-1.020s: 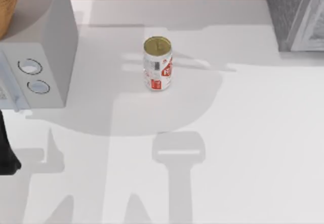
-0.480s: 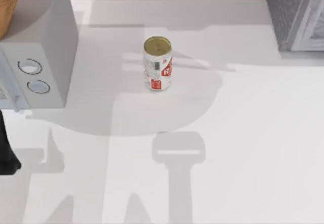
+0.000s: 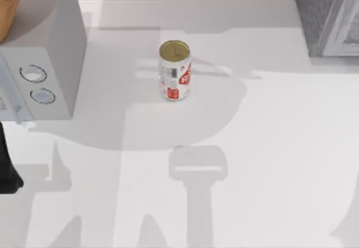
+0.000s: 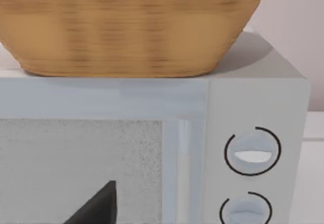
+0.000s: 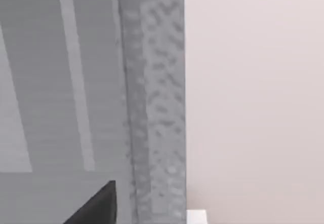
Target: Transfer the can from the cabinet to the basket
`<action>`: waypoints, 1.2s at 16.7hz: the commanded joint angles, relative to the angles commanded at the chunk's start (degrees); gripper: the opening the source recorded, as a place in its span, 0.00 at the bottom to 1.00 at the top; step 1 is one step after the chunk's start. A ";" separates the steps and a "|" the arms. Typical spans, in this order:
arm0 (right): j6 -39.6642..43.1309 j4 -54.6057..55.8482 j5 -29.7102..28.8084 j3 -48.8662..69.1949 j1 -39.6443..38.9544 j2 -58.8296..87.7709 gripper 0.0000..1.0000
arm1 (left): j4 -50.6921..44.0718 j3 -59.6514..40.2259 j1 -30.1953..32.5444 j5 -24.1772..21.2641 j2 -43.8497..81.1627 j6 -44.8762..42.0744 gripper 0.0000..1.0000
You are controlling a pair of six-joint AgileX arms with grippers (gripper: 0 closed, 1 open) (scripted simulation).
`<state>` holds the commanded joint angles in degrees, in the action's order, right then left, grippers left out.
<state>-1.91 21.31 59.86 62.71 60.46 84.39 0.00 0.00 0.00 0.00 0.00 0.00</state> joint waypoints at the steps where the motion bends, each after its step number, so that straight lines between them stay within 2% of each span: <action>1: 0.00 -5.61 0.07 4.64 0.04 -0.70 1.00 | 0.00 0.00 0.00 0.00 0.00 0.00 1.00; 5: 0.00 -25.79 -0.01 21.65 -0.08 -3.78 1.00 | 0.00 0.00 0.00 0.00 0.00 0.00 1.00; 9: -0.02 -39.13 -0.53 33.51 -0.59 -6.65 1.00 | 0.00 0.00 0.00 0.00 0.00 0.00 1.00; 12: -0.03 -42.88 -0.73 37.12 -0.77 -7.61 1.00 | 0.00 0.00 0.00 0.00 0.00 0.00 1.00; 17: -0.03 -42.78 -0.73 37.26 -0.62 -7.53 1.00 | 0.00 0.00 0.00 0.00 0.00 0.00 1.00; 20: 0.03 -42.93 -4.22 37.73 -4.07 -7.44 1.00 | 0.00 0.00 0.00 0.00 0.00 0.00 1.00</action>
<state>-1.88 -21.63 55.64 100.44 56.39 76.94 0.00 0.00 0.00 0.00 0.00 0.00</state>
